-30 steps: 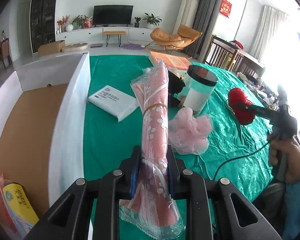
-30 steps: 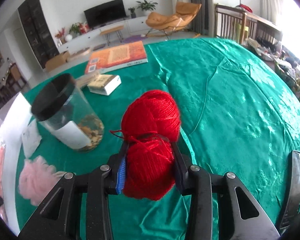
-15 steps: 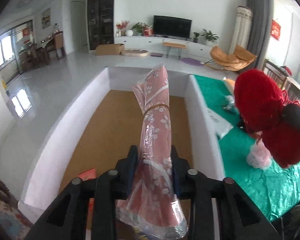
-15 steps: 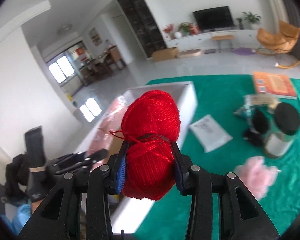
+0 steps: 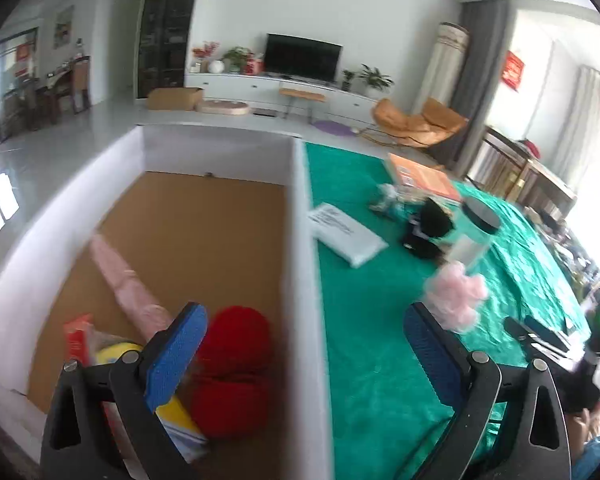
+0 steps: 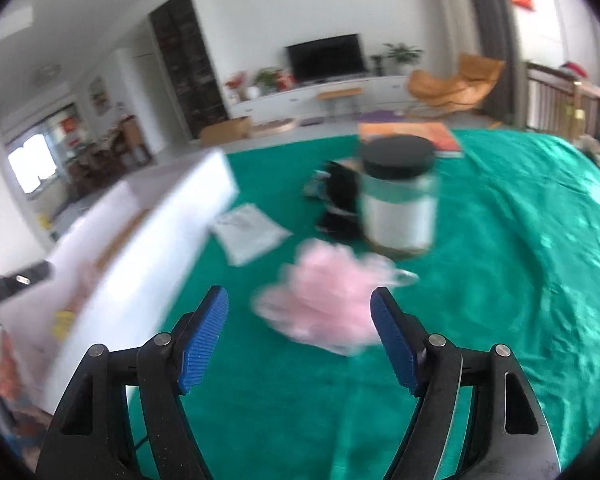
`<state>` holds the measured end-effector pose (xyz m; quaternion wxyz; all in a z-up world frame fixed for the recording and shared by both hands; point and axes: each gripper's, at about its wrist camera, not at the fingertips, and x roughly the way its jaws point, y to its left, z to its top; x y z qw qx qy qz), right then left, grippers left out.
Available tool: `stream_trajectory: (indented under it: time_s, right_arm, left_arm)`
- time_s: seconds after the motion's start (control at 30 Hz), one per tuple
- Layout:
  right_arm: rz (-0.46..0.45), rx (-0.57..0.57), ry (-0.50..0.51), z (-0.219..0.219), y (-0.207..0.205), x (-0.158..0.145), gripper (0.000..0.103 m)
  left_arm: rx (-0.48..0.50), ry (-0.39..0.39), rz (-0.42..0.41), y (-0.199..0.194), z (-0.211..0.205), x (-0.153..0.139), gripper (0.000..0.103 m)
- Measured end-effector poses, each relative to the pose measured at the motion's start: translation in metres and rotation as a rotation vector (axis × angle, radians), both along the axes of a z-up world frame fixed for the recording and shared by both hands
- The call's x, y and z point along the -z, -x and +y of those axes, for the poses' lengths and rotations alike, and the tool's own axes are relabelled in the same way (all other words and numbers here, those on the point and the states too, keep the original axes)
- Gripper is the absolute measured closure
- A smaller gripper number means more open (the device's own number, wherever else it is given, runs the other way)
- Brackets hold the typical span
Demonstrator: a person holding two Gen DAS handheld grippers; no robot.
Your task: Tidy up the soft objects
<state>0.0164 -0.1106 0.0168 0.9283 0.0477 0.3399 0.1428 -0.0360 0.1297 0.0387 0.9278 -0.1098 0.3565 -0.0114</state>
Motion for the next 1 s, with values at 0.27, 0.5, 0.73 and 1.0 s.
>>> stream_trajectory:
  time_s: [0.27,0.5,0.73,1.0]
  right_arm:
    - [0.128,0.213,0.097,-0.071,0.007,0.054,0.026]
    - [0.159,0.220,0.088,-0.072,0.012,0.060,0.026]
    - [0.156,0.220,0.048,-0.071,0.022,0.066,0.026]
    - [0.140,0.237,0.034,-0.074,0.023,0.067,0.026]
  left_arm:
    - [0.304,-0.051,0.116,-0.037,-0.124,0.044,0.005]
    - [0.230,-0.079,0.242,-0.092,-0.141,0.076,0.005]
    - [0.349,0.084,0.298,-0.152,-0.203,0.102,0.005]
    - [0.551,0.152,0.087,-0.131,-0.242,0.040,0.005]
